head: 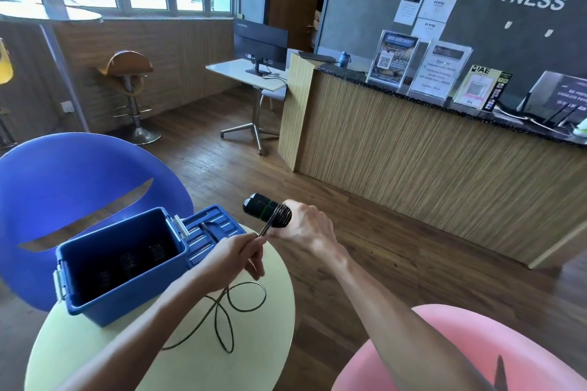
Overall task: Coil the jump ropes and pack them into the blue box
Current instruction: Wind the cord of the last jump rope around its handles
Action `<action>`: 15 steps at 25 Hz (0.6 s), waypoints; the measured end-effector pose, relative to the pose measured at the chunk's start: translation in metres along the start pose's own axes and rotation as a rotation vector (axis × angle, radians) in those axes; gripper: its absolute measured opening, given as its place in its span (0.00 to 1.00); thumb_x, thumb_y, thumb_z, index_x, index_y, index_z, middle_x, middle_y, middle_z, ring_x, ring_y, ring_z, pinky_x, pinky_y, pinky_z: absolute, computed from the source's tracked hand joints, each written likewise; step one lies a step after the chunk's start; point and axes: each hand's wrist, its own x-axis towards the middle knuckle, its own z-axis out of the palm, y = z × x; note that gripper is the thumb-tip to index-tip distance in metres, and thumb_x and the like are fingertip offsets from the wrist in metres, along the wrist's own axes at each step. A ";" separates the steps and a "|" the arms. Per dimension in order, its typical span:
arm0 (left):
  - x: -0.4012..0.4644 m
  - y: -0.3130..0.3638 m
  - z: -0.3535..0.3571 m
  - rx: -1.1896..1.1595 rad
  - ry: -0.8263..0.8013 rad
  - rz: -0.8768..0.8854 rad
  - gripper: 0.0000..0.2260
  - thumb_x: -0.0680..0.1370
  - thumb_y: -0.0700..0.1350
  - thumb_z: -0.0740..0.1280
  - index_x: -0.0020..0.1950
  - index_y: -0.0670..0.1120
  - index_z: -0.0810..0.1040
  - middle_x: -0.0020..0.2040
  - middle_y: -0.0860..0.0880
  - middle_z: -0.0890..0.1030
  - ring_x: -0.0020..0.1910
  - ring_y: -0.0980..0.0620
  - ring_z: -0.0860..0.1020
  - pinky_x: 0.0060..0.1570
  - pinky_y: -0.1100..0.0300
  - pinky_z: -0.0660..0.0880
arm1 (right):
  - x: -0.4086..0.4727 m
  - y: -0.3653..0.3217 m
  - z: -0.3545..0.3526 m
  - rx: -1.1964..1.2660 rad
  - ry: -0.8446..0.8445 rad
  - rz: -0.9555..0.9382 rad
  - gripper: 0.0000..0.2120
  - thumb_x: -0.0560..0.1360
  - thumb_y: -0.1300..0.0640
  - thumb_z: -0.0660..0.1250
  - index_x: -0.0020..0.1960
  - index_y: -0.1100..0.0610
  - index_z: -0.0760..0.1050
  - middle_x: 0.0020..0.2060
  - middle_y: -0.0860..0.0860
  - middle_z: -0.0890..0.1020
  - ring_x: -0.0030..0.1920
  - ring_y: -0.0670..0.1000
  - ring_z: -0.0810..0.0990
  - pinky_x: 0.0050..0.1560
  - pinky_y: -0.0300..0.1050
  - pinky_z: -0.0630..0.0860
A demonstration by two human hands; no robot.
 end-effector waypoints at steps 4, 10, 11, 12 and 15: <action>0.000 -0.019 -0.022 0.444 0.008 0.120 0.13 0.81 0.58 0.59 0.44 0.53 0.79 0.42 0.56 0.83 0.38 0.57 0.79 0.43 0.63 0.74 | 0.001 -0.007 -0.003 0.068 -0.087 -0.076 0.26 0.63 0.37 0.72 0.59 0.39 0.73 0.46 0.42 0.84 0.48 0.50 0.82 0.50 0.50 0.79; 0.008 -0.017 -0.046 0.568 0.124 0.440 0.08 0.75 0.52 0.71 0.54 0.56 0.79 0.46 0.59 0.79 0.42 0.60 0.78 0.42 0.63 0.75 | -0.008 -0.013 -0.011 0.162 -0.249 -0.253 0.24 0.64 0.34 0.77 0.55 0.41 0.75 0.45 0.42 0.82 0.47 0.45 0.81 0.51 0.50 0.79; 0.007 -0.012 -0.048 0.579 0.133 0.443 0.06 0.75 0.50 0.71 0.51 0.57 0.79 0.43 0.63 0.77 0.41 0.62 0.76 0.40 0.66 0.73 | -0.011 -0.015 -0.014 0.198 -0.263 -0.273 0.23 0.64 0.35 0.78 0.54 0.42 0.76 0.45 0.42 0.82 0.47 0.45 0.80 0.51 0.49 0.79; 0.006 -0.004 -0.051 0.540 0.141 0.410 0.04 0.75 0.49 0.72 0.47 0.56 0.78 0.39 0.63 0.76 0.38 0.62 0.74 0.37 0.67 0.71 | -0.012 -0.016 -0.016 0.221 -0.285 -0.297 0.22 0.65 0.35 0.78 0.53 0.43 0.77 0.44 0.43 0.82 0.46 0.45 0.81 0.50 0.48 0.78; 0.013 0.003 -0.066 0.633 0.054 0.511 0.08 0.80 0.52 0.65 0.43 0.52 0.79 0.38 0.54 0.80 0.35 0.58 0.75 0.37 0.56 0.73 | -0.018 -0.019 -0.021 0.256 -0.363 -0.363 0.20 0.67 0.39 0.78 0.52 0.47 0.78 0.43 0.45 0.82 0.44 0.47 0.80 0.47 0.49 0.77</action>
